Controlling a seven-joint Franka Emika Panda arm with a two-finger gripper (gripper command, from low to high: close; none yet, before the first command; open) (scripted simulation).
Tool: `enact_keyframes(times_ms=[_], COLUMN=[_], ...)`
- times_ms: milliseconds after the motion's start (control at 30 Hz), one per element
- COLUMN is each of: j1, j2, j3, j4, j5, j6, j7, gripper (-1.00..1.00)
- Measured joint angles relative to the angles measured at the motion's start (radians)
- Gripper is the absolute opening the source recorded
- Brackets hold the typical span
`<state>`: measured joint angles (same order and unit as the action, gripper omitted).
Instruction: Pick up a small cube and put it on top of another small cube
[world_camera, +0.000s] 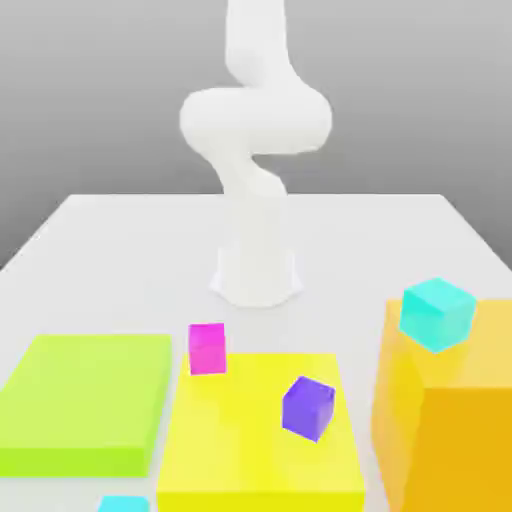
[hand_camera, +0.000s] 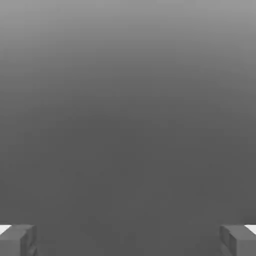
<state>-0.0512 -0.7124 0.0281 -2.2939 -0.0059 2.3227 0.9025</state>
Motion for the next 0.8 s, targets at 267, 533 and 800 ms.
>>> enact_keyframes(times_ms=[267,533,800], j1=[-0.152,-0.251,-0.288], j2=[0.284,0.564,0.841], j3=[0.086,0.126,0.096], j4=[0.021,0.041,0.061], j5=[-0.042,-0.110,-0.141], j6=[0.071,0.141,0.212], j7=[0.348,0.709,1.044], gripper=[0.00,0.00,0.00])
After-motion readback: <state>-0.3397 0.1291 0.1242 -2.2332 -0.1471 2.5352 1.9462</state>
